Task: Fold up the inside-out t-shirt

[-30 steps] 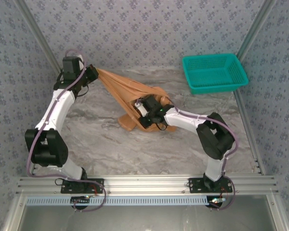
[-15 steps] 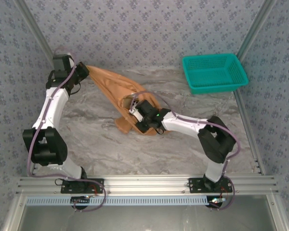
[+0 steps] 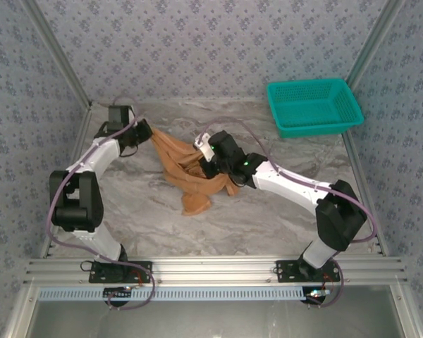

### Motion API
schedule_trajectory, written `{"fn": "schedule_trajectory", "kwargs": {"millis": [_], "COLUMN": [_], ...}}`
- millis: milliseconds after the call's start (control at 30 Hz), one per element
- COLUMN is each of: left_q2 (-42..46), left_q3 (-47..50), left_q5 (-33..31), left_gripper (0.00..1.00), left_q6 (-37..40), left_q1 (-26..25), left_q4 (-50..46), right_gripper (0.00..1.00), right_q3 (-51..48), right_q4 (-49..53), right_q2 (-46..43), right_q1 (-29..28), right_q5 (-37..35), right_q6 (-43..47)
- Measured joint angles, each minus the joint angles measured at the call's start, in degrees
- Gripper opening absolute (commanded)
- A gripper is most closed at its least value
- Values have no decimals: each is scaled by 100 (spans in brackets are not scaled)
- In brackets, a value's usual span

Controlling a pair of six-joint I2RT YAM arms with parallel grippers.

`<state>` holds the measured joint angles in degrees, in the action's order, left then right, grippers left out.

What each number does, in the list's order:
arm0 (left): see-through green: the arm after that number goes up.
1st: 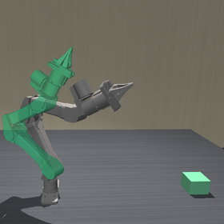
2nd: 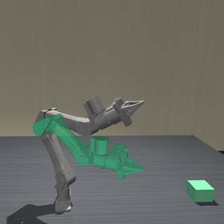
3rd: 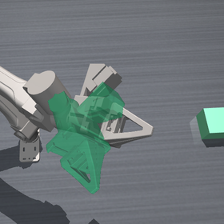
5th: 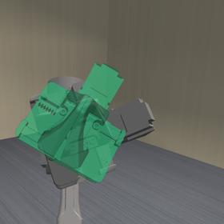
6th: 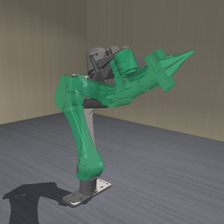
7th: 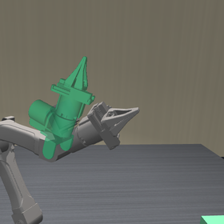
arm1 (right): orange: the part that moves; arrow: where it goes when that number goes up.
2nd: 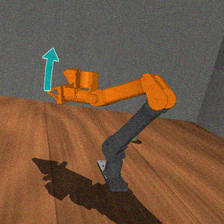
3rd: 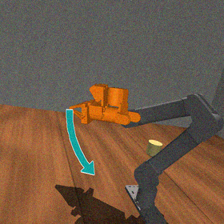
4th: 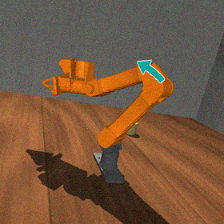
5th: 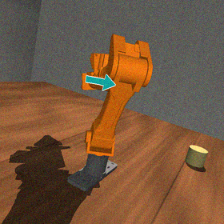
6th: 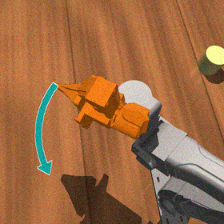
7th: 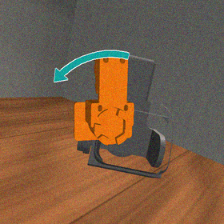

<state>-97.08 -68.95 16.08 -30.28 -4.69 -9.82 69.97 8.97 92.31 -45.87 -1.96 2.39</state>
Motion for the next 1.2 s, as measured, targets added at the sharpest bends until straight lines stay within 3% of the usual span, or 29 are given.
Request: {"fn": "schedule_trajectory", "kwargs": {"millis": [200,433,533,633,767,833,1000,1200], "left_q2": [313,699,807,1003,1773,2286,3008,2343], "left_q3": [1143,1631,1746,1987,2402,2518,2446,1797], "left_q5": [415,442,267,122,87,136,608,1432], "left_gripper": [0,1,14,34,64,73,80,80], "left_q6": [-111,-131,-138,-166,-133,-50,302,1073], "left_q1": [-433,-1172,-1296,-1207,-1054,-1056,-1268,-2181], "left_q4": [710,1156,1202,1196,1137,1152,1456,1434], "right_gripper": [0,0,0,0,0,0,0,0], "right_q3": [2,118,120,120,133,133,85,-9], "right_q4": [-929,-1906,-2107,-2044,-1497,-1163,-667,-557], "right_q2": [-144,-258,-420,-691,-1073,-1185,-1224,-1224], "right_q1": [424,695,931,1231,1572,1674,1856,1976], "right_q5": [496,1611,2170,2734,3471,3779,4371,4739], "right_q6": [-929,-2004,-2304,-2306,-1812,-1499,-992,-828]}}
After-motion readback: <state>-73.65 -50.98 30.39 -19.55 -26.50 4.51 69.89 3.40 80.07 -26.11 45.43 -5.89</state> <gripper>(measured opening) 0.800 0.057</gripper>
